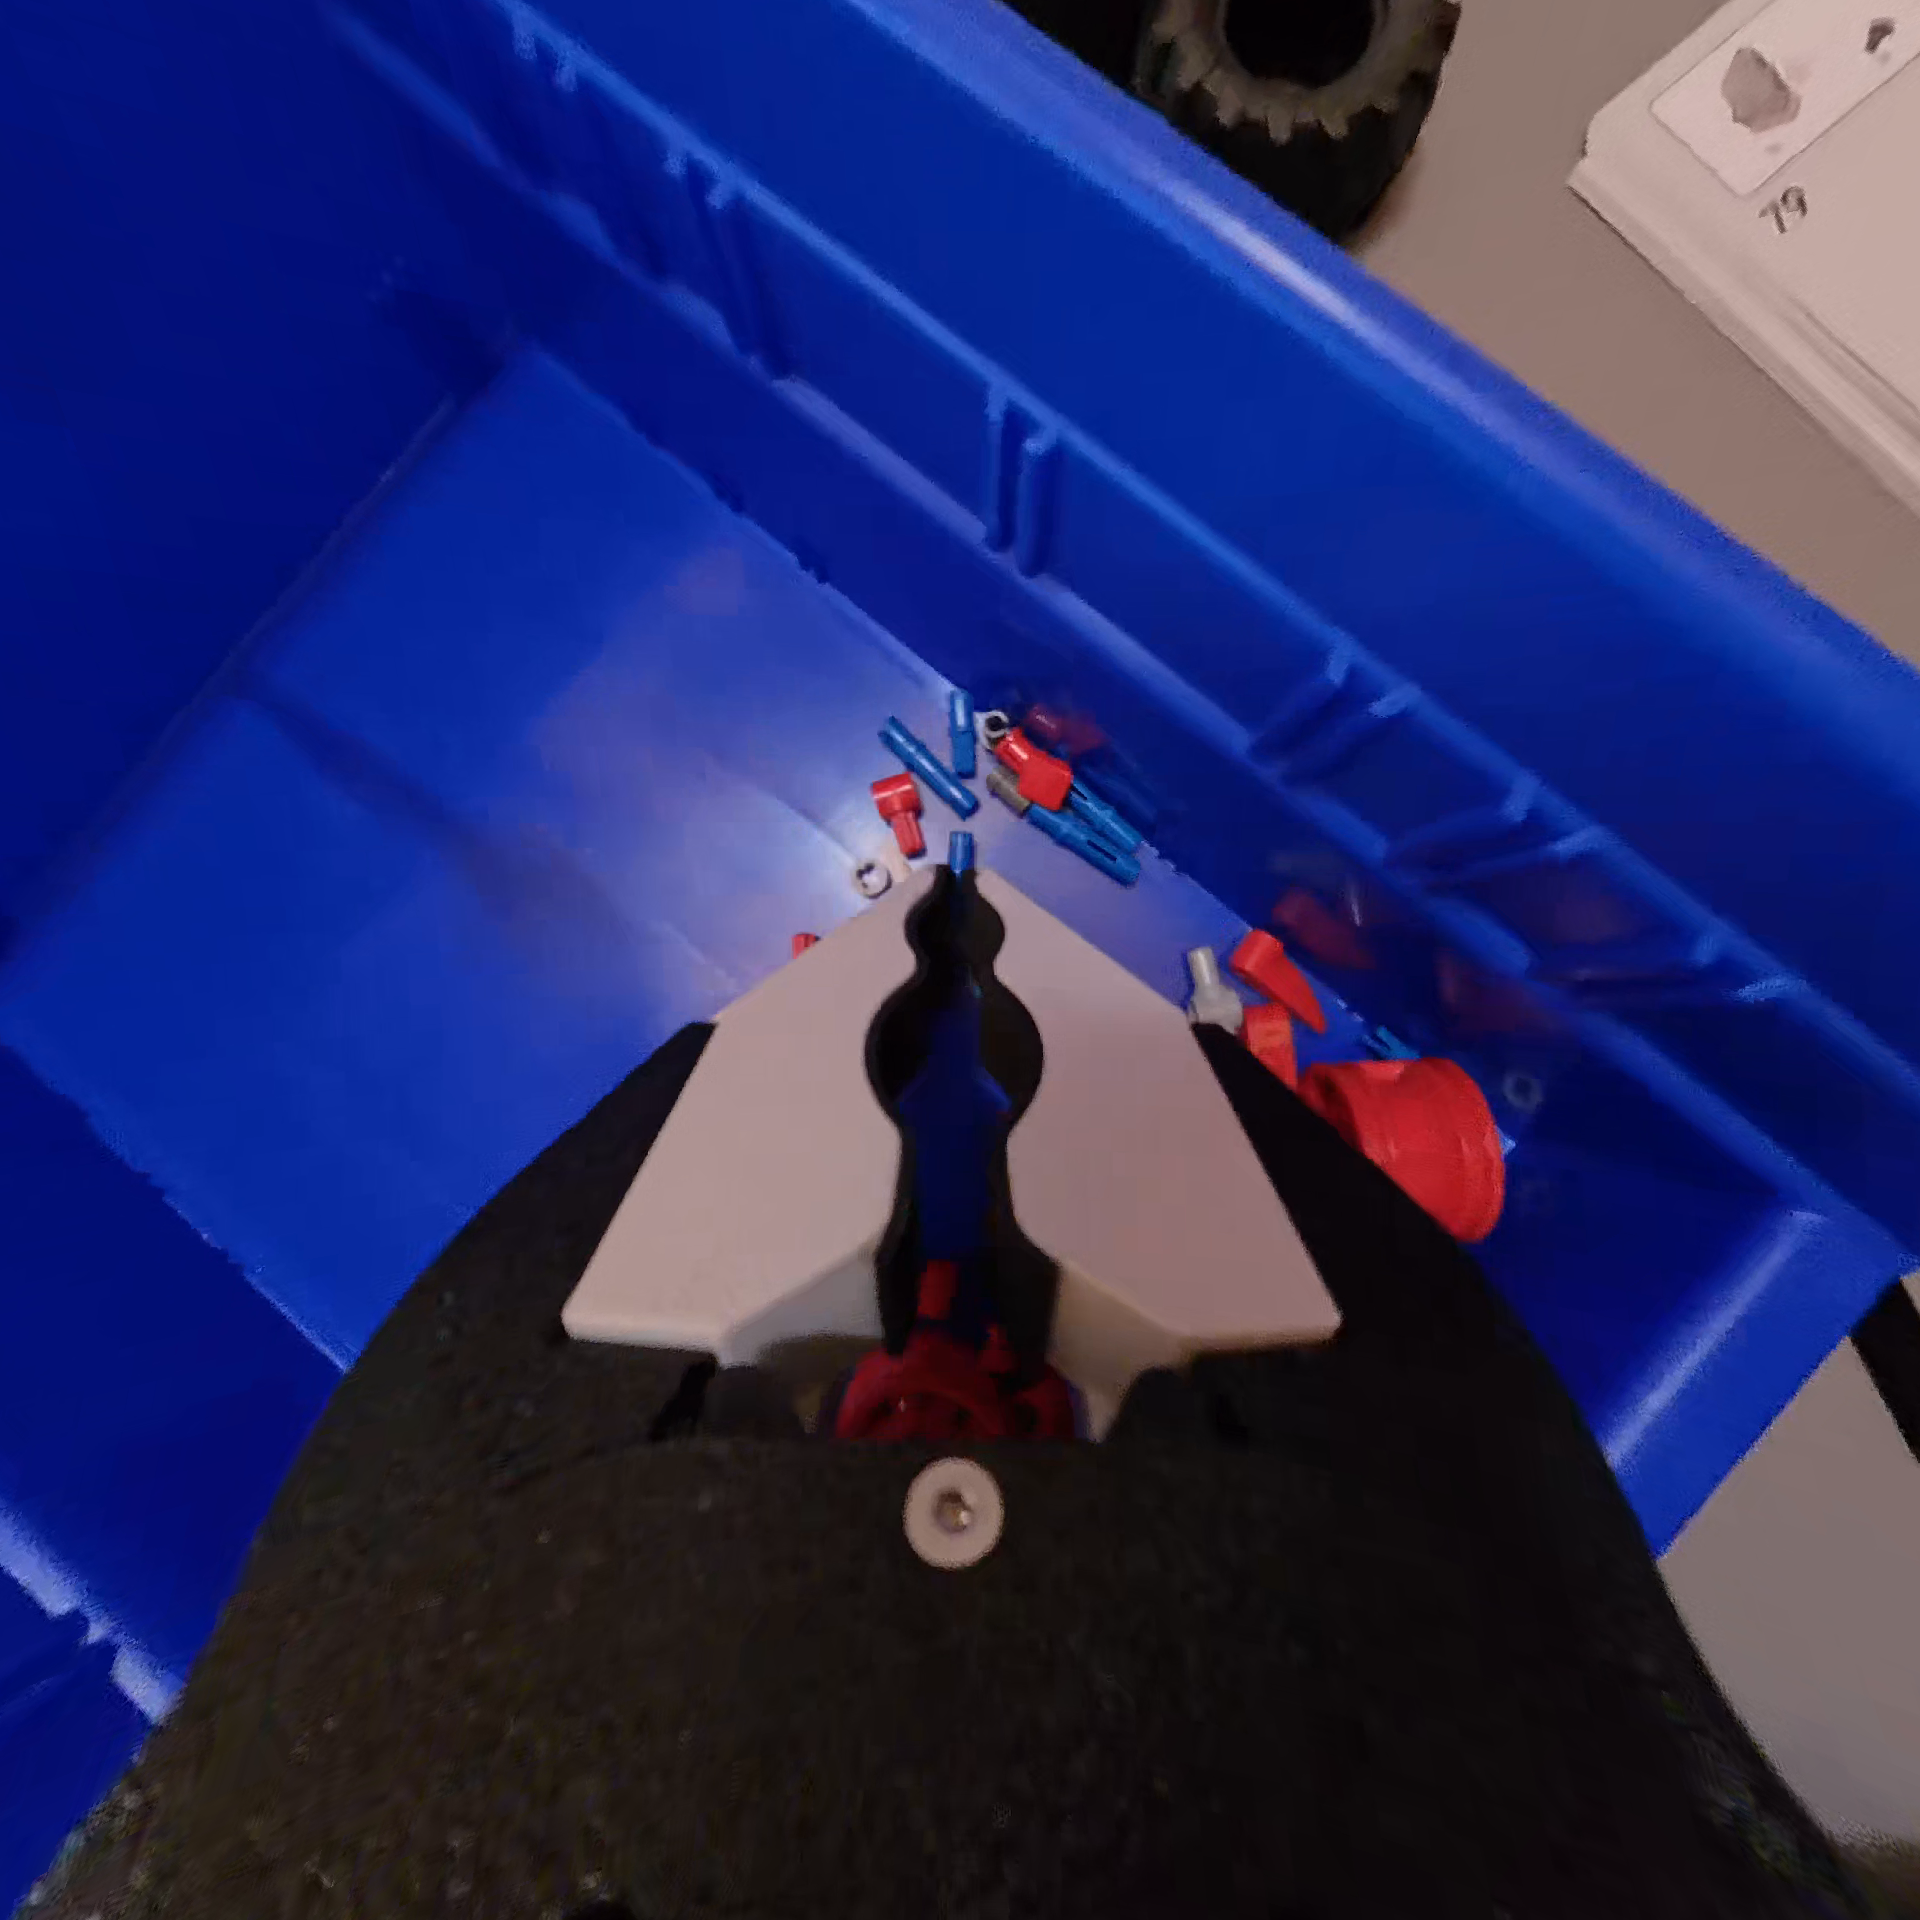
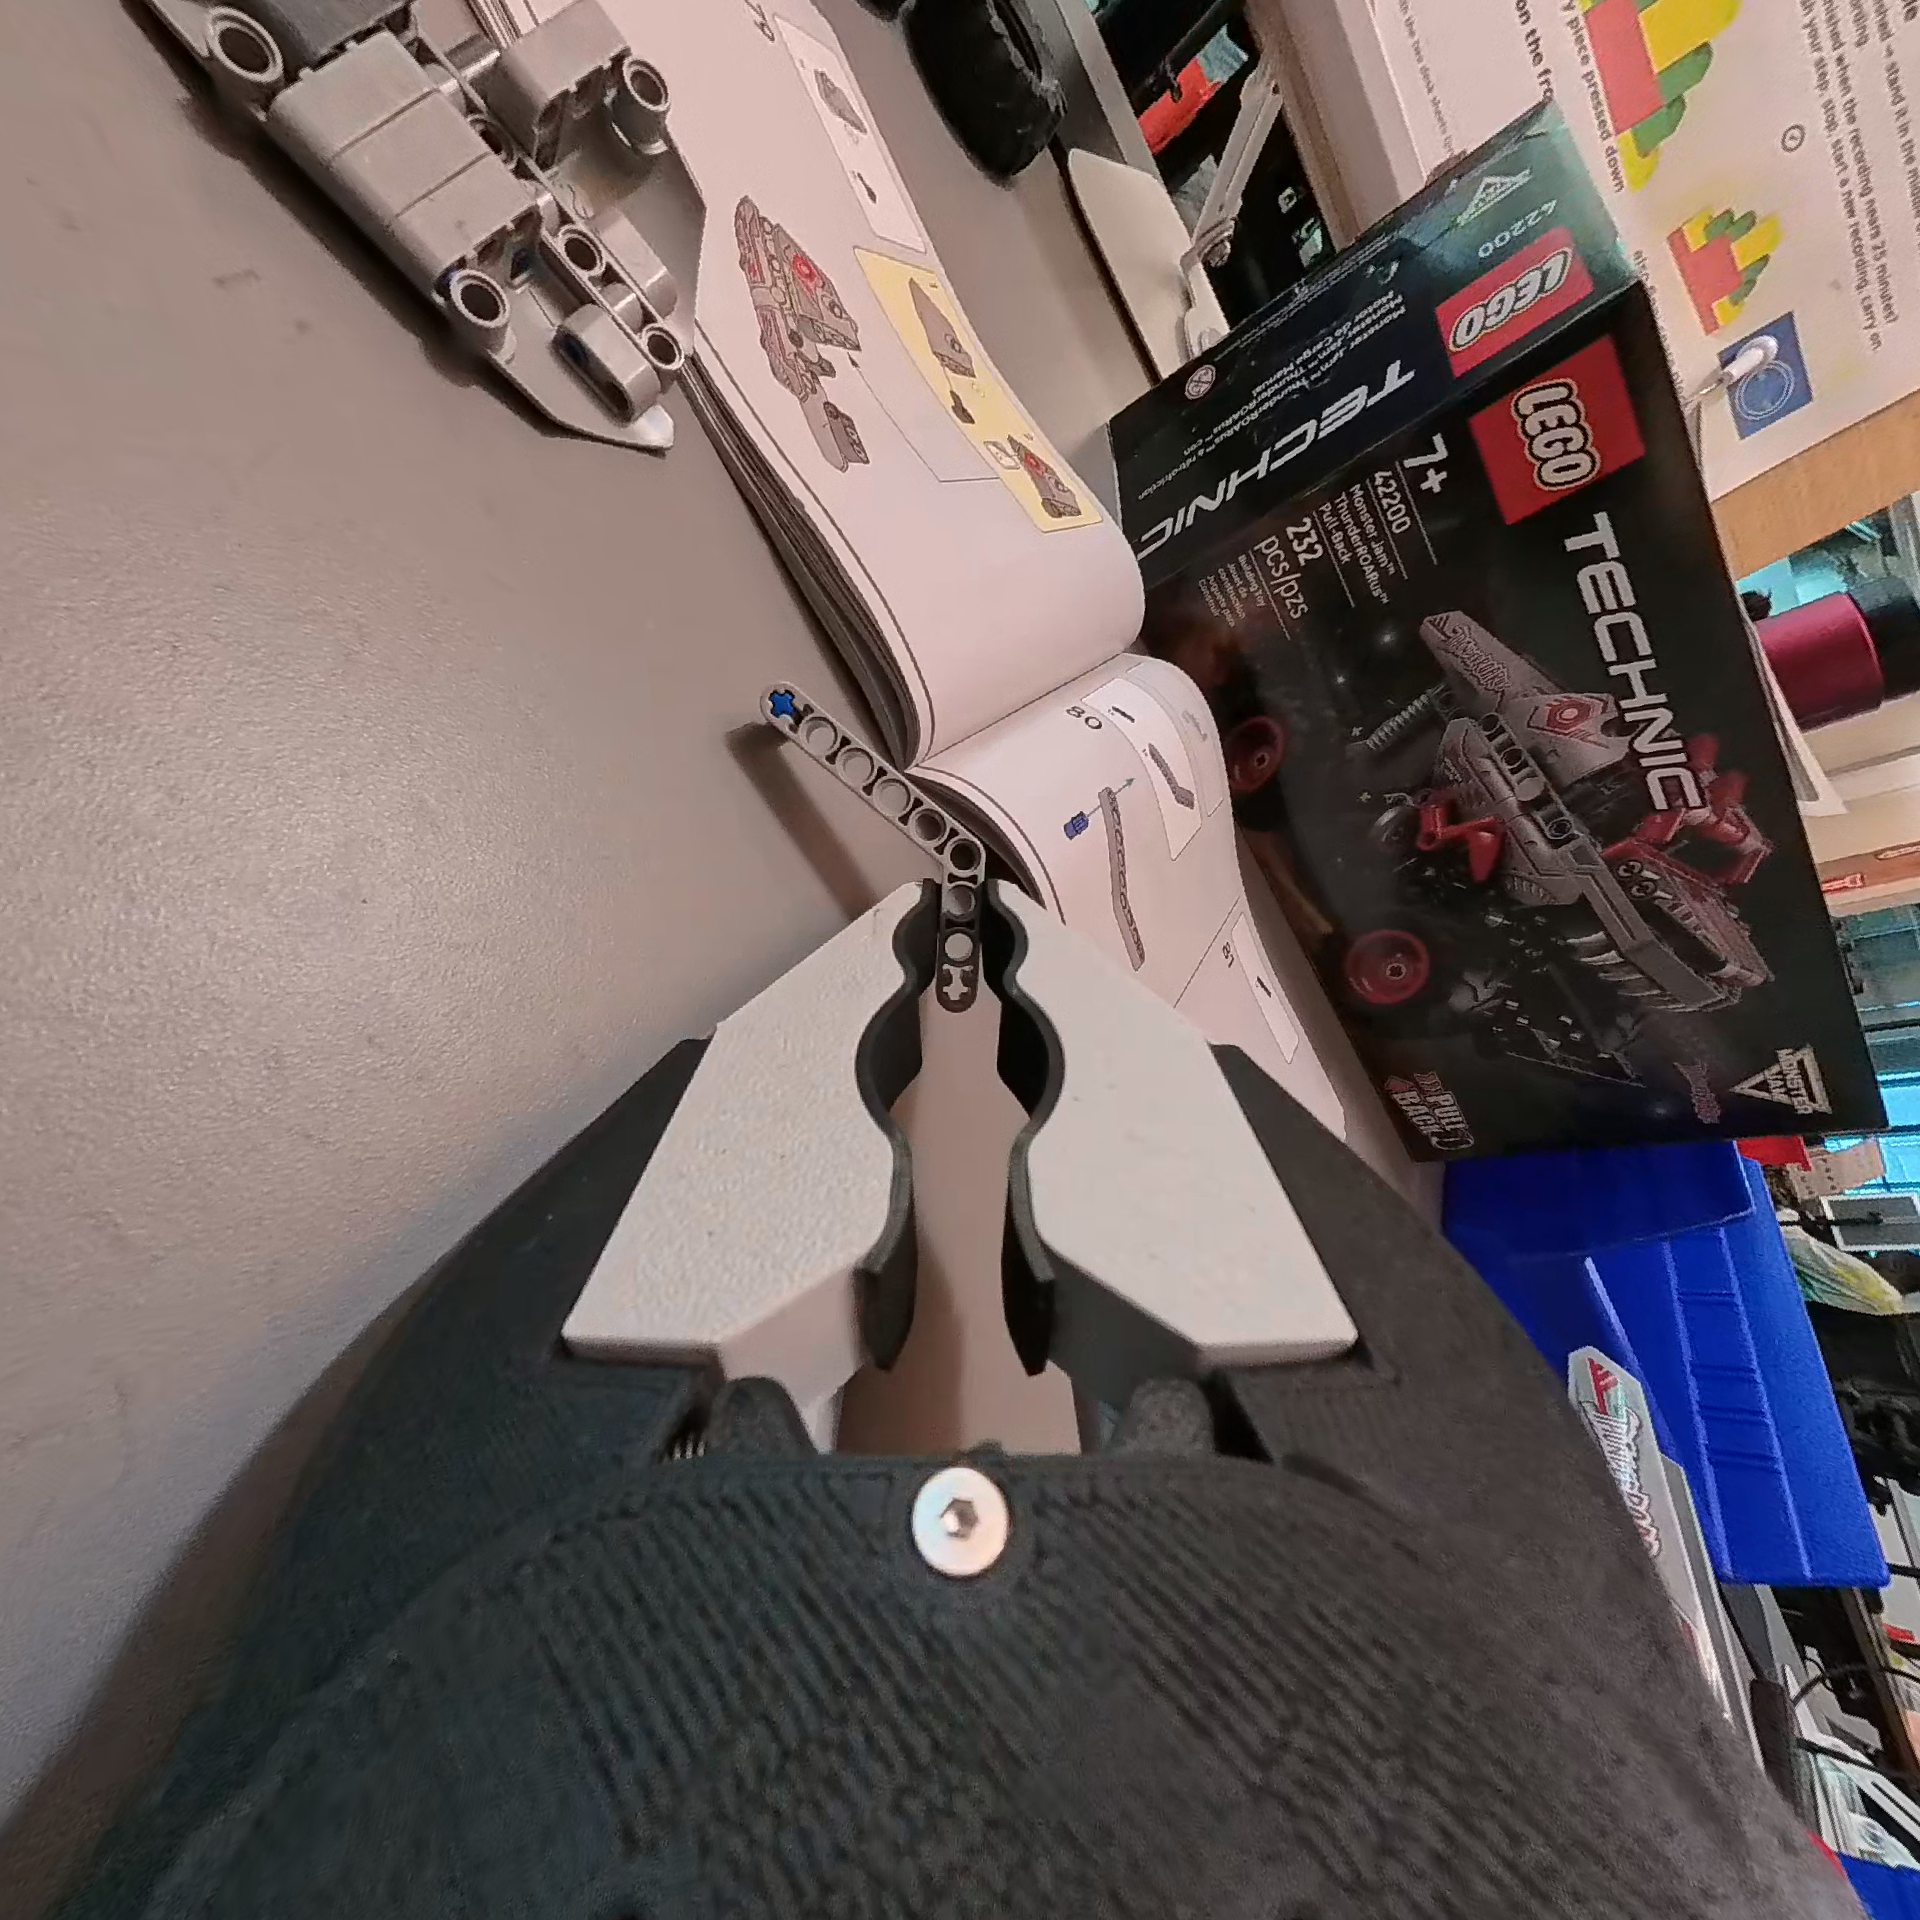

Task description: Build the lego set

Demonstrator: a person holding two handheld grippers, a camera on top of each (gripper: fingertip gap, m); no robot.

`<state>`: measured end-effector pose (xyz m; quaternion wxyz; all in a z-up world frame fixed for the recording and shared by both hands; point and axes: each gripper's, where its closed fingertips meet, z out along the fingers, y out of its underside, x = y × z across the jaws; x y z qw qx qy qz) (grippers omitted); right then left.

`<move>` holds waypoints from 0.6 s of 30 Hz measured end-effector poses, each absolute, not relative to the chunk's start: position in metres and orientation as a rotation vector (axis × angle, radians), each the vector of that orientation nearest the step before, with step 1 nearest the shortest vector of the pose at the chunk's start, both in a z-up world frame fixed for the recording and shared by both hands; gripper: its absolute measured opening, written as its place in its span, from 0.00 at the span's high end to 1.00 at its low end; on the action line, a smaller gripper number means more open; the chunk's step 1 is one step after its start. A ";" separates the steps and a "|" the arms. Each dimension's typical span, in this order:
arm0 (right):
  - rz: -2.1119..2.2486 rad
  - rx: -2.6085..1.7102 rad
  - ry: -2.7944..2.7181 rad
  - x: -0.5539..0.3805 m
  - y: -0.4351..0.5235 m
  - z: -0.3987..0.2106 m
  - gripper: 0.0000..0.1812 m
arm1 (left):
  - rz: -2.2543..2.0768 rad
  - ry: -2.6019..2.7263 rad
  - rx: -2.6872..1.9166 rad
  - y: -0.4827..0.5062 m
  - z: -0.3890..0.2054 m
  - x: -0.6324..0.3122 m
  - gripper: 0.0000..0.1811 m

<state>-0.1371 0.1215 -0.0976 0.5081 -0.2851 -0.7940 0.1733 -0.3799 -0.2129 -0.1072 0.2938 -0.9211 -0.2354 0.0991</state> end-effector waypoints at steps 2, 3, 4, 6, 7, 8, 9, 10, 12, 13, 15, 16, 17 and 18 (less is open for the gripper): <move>0.419 -0.686 -1.914 -0.137 0.121 -0.098 0.97 | 0.215 -0.635 -2.378 -0.209 -0.097 -0.378 0.99; 0.419 -0.686 -1.914 -0.137 0.121 -0.097 0.97 | 0.190 -0.633 -2.336 -0.206 -0.091 -0.377 1.00; 0.419 -0.686 -1.914 -0.137 0.121 -0.097 0.96 | 0.184 -0.647 -2.300 -0.205 -0.085 -0.378 1.00; 0.418 -0.685 -1.914 -0.137 0.121 -0.098 0.97 | 0.161 -0.681 -2.261 -0.206 -0.079 -0.379 1.00; 0.418 -0.685 -1.914 -0.137 0.121 -0.097 0.97 | 0.173 -0.695 -2.260 -0.208 -0.078 -0.380 1.00; 0.418 -0.684 -1.914 -0.137 0.121 -0.098 0.97 | 0.182 -0.709 -2.267 -0.210 -0.079 -0.381 1.00; 0.418 -0.684 -1.914 -0.137 0.121 -0.098 0.97 | 0.145 -0.706 -2.273 -0.209 -0.080 -0.377 1.00; 0.418 -0.685 -1.914 -0.137 0.121 -0.098 0.97 | 0.098 -0.697 -2.275 -0.206 -0.081 -0.373 1.00; 0.417 -0.683 -1.914 -0.137 0.121 -0.098 0.97 | 0.077 -0.719 -2.312 -0.208 -0.087 -0.370 1.00; 0.416 -0.683 -1.913 -0.137 0.121 -0.098 0.97 | 0.097 -0.753 -2.351 -0.212 -0.094 -0.372 1.00; 0.415 -0.682 -1.913 -0.137 0.121 -0.098 0.97 | 0.153 -0.799 -2.420 -0.219 -0.103 -0.376 0.90; 0.415 -0.682 -1.913 -0.137 0.121 -0.098 0.97 | 0.173 -0.797 -2.442 -0.220 -0.105 -0.376 0.87; 0.414 -0.681 -1.913 -0.137 0.121 -0.098 0.97 | 0.187 -0.763 -2.460 -0.220 -0.105 -0.376 0.87; 0.413 -0.680 -1.913 -0.137 0.121 -0.098 0.97 | 0.204 -0.697 -2.472 -0.217 -0.102 -0.374 0.88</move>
